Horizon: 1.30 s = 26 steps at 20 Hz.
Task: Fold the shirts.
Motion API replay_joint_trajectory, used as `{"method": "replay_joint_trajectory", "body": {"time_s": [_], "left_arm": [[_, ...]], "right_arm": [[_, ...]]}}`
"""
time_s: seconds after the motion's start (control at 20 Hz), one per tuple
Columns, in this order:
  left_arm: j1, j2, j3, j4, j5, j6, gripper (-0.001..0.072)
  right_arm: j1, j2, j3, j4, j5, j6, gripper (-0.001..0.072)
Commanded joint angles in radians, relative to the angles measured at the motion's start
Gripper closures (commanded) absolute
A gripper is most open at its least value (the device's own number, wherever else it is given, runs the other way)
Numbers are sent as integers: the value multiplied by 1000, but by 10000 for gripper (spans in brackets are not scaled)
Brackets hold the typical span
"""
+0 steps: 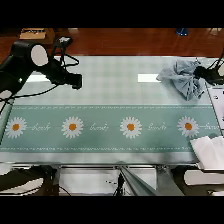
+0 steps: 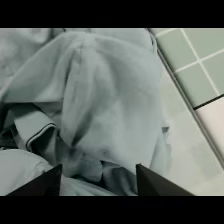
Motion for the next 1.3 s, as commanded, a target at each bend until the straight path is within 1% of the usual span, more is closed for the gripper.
{"method": "replay_joint_trajectory", "body": {"time_s": [0.0,0.1,0.25,0.3,0.35,0.4,0.5,0.55,0.6,0.65,0.7,0.85,1.0,1.1,1.25], "left_arm": [[0,0,0,-4,-8,1,-13],[0,0,0,-5,-8,1,-13],[0,0,0,-5,-8,1,-13],[0,0,0,-5,-8,1,-13],[0,0,0,-5,-8,1,-13],[0,0,0,-5,-8,1,-13],[0,1,1,-5,-8,1,-13],[0,4,3,-5,-8,1,0],[0,7,13,-5,-15,1,88],[0,9,32,-5,-25,2,161],[0,11,63,-5,-33,2,175],[0,23,203,-5,-43,2,175],[0,45,388,-6,-81,2,175],[0,76,519,-10,-130,2,174],[0,152,652,-35,-181,2,174]], "right_arm": [[-11,-85,1,139,-1,-79,181],[-1,-116,1,195,3,-129,181],[5,-159,1,255,18,-140,186],[5,-172,1,269,28,-140,197],[5,-184,1,276,38,-140,231],[5,-191,1,281,53,-141,419],[5,-180,1,284,62,-178,691],[5,-157,1,282,59,-195,687],[4,-119,1,274,43,-214,687],[4,-66,1,259,23,-230,687],[4,-7,1,255,-1,-243,688],[5,196,26,263,-47,-263,688],[5,374,93,343,-46,-307,688],[5,491,134,460,-39,-367,688],[5,634,185,663,27,-475,688]]}}
